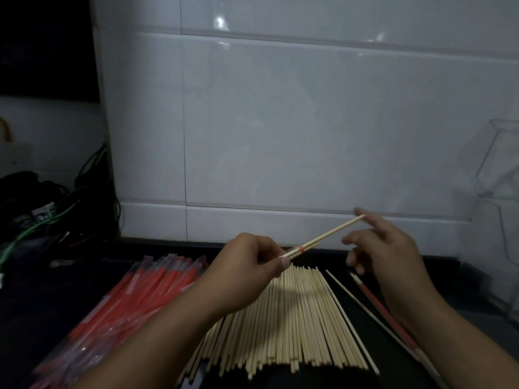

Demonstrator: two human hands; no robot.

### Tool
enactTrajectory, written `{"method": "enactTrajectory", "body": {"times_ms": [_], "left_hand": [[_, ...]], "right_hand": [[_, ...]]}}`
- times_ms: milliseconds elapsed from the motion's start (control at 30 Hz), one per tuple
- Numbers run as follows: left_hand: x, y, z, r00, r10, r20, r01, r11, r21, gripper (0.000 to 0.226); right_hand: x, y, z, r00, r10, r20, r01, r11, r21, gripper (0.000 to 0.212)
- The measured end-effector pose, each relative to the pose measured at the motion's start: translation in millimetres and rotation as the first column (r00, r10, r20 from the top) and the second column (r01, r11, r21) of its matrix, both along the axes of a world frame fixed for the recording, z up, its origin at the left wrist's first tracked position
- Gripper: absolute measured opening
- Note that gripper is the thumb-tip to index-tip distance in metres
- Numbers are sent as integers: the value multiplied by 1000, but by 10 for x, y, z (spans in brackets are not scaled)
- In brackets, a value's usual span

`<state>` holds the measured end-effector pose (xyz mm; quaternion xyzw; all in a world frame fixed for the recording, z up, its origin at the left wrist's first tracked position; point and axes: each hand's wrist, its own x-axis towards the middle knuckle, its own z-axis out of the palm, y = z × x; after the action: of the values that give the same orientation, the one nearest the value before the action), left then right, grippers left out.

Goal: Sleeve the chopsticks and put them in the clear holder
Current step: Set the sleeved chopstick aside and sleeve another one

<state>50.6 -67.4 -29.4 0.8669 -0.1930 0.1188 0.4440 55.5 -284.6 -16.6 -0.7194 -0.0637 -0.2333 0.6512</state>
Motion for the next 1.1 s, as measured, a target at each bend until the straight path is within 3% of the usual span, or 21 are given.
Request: {"method": "enactTrajectory", "body": {"times_ms": [100,167,233,367,500,600,700,900,1100], "left_hand": [[10,-2,-3,1000,3,4,-3,1000,0,10],[19,2,-2,1000,6,7,-6,1000,-2,10],[23,5,5,1000,5,9,-5,1000,-8,10],[20,9,10,1000,12,14,-12,1000,-3,11],[23,9,2,1000,12,25,-12,1000,5,11],[29,17,2,999,21,29,-21,1000,6,10],[14,6,8,1000,10,23,-10,1000,12,10],[-10,-21,9,1000,-20,23,20,1000,14,12],[-26,9,73,997,-81,-4,81,995,-50,10]], "right_hand": [[-77,114,-99,987,148,-59,-159,908,-387,49],[-118,195,-151,961,246,-128,-276,804,-527,58],[-128,239,-166,963,249,-106,-267,799,-539,64],[-103,188,-106,987,161,-5,-153,925,-348,61],[-152,235,-139,948,305,-87,-310,837,-451,50],[-131,257,-206,967,252,-34,-221,770,-599,57],[-96,230,-226,980,195,33,-155,860,-486,52],[-142,327,-172,976,218,2,-211,947,-243,14],[-72,289,-103,952,281,-123,-254,947,195,13]]}}
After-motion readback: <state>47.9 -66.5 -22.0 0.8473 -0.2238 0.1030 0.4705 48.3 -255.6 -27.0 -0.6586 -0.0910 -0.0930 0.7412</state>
